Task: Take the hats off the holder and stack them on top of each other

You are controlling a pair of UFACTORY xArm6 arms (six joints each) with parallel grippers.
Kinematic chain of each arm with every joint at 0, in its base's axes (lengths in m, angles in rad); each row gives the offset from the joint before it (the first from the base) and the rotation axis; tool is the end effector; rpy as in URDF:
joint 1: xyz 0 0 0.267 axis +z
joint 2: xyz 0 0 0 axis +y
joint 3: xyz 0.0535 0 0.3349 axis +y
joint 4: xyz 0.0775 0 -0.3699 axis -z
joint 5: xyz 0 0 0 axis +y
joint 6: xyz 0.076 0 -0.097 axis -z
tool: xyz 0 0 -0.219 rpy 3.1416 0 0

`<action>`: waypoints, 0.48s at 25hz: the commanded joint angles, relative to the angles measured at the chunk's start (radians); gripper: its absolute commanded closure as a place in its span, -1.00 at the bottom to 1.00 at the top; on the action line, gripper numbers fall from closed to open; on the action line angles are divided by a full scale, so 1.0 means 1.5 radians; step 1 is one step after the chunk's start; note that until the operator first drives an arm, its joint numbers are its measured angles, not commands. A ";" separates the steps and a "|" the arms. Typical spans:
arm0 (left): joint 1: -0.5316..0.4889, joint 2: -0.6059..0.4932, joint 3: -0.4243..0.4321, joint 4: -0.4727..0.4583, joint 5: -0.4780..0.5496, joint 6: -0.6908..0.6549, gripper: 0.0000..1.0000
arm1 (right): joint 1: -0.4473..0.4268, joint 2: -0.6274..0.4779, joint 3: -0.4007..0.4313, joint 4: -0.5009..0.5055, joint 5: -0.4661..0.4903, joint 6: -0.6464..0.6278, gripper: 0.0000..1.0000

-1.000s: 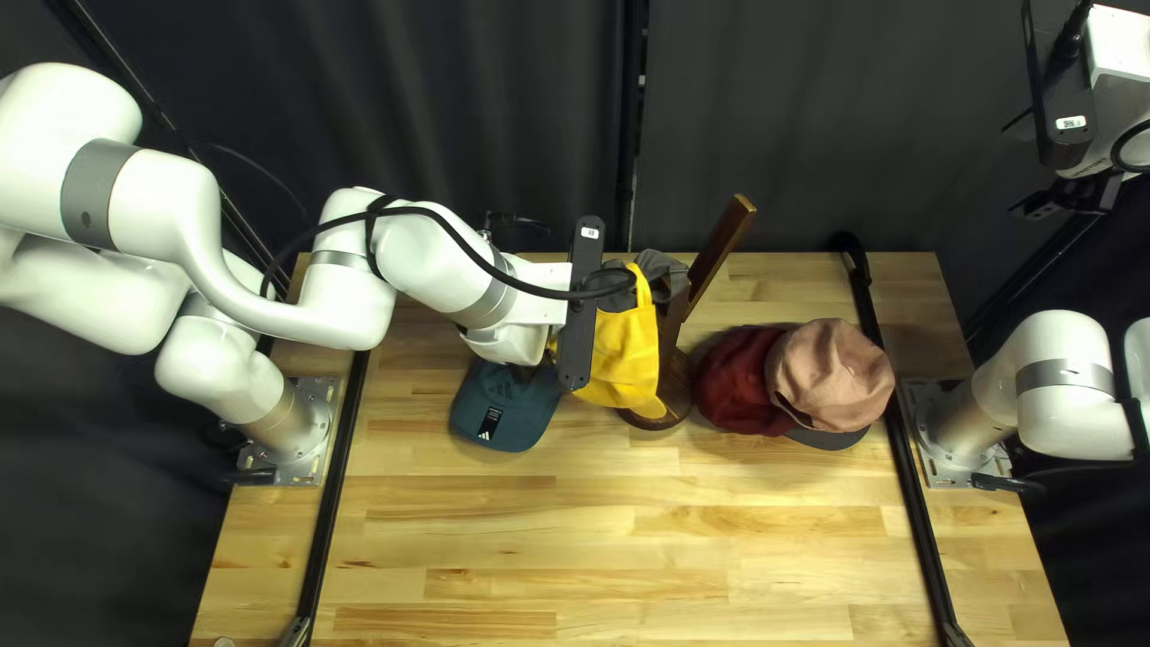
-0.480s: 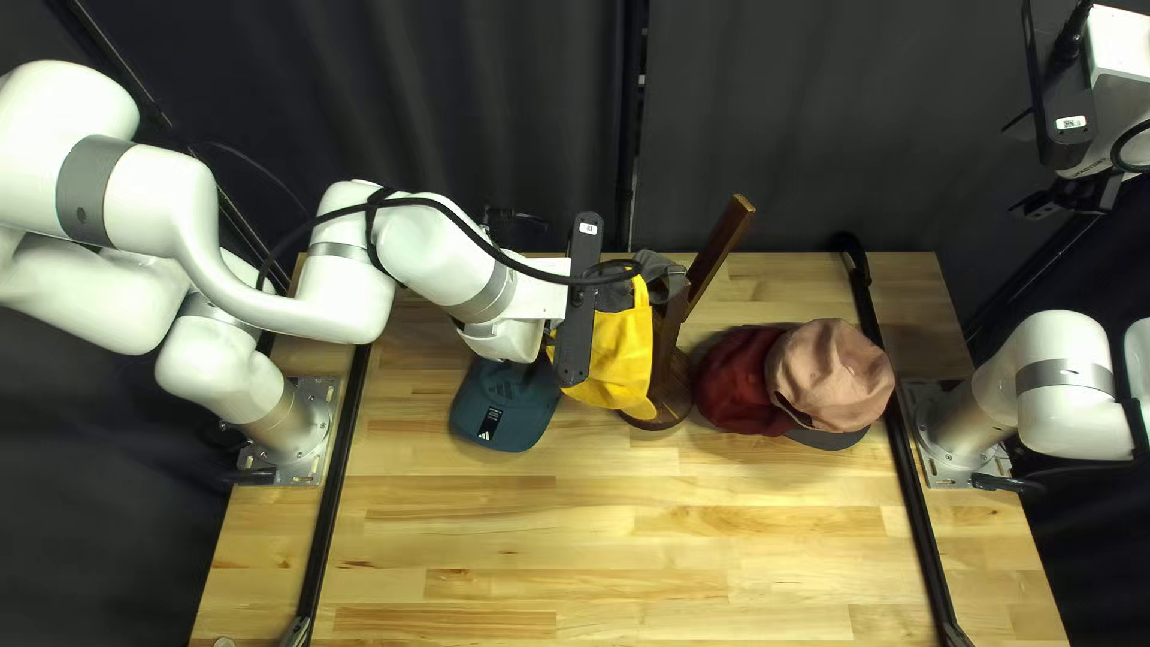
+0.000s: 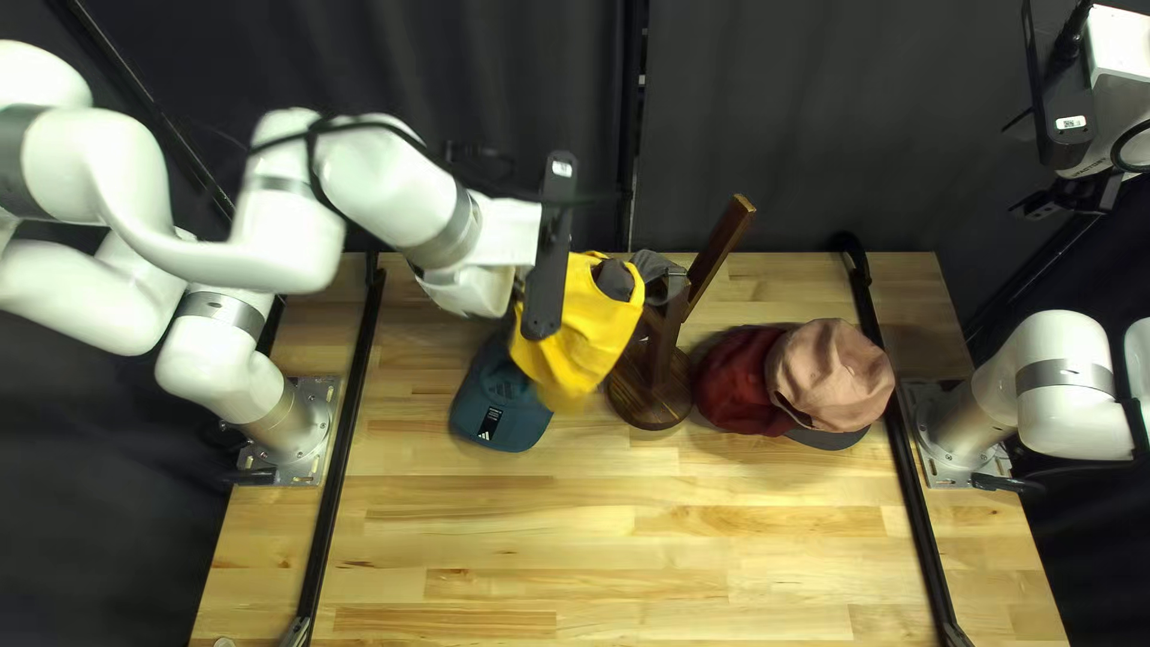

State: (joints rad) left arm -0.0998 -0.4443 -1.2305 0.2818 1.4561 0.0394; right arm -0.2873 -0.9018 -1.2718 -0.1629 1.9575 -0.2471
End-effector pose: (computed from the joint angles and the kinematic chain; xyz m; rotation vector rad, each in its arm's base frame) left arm 0.4122 0.0440 0.4279 -2.8410 0.2002 -0.3248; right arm 0.1490 -0.0984 0.5014 2.9306 -0.1733 0.2509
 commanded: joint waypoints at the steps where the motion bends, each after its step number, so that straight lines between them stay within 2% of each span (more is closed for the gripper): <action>1: -0.002 0.035 -0.065 0.010 0.036 0.020 1.00 | 0.000 0.000 0.000 0.000 0.000 0.000 -1.00; 7: 0.000 0.083 -0.145 0.010 0.072 0.048 1.00 | 0.000 0.000 0.000 0.000 0.000 0.000 -1.00; 10: -0.002 0.073 -0.132 0.009 0.069 0.048 1.00 | 0.000 0.000 0.000 0.000 0.000 0.000 -1.00; 12: -0.003 0.049 -0.096 0.008 0.057 0.042 1.00 | 0.000 0.000 0.000 0.000 0.000 0.000 -1.00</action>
State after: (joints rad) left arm -0.1015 -0.3392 -1.4176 0.2958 1.5570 0.1104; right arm -0.2873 -0.9018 -1.2718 -0.1629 1.9575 -0.2471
